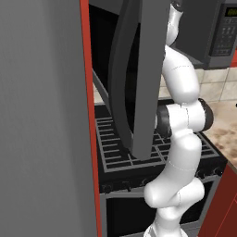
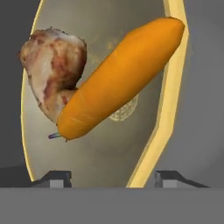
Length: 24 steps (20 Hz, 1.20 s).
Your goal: The microwave is finished heating the chicken drumstick and carrot. Take the bowl containing the food and place it on the dining counter.
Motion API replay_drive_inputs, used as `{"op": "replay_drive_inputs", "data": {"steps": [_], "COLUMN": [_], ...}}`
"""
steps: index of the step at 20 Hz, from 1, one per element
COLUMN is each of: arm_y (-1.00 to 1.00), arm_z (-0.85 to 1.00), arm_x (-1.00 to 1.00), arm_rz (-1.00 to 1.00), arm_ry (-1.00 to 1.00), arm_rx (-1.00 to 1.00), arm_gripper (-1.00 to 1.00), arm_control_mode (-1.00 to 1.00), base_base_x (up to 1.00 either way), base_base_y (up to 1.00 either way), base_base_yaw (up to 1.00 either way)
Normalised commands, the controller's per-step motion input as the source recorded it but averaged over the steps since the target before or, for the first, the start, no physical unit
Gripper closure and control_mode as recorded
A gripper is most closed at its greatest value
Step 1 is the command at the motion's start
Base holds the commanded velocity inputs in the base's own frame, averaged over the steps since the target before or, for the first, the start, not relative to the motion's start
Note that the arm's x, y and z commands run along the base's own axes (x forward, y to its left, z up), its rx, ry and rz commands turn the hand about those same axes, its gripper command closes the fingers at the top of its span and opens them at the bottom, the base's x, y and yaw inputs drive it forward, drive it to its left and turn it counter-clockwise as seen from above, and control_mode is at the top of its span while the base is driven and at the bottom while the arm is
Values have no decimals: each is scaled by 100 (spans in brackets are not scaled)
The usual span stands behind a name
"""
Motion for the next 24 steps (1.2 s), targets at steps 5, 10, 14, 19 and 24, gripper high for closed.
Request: {"op": "replay_drive_inputs", "data": {"steps": [5,10,14,19,24], "arm_y": [0,0,-1,-6,-8], "arm_z": [-5,0,0,0,0], "arm_x": [2,-1,-43,-92,-100], "arm_rz": [0,0,0,0,0], "arm_ry": [0,0,0,-6,-11], "arm_rx": [0,0,0,5,12], "arm_gripper": [100,100,100,100,100], "arm_control_mode": [-100,-100,-100,-100,-100], "base_base_x": [0,0,0,0,0], "base_base_y": [0,0,0,0,0], "base_base_yaw": [0,0,0,0,0]}}
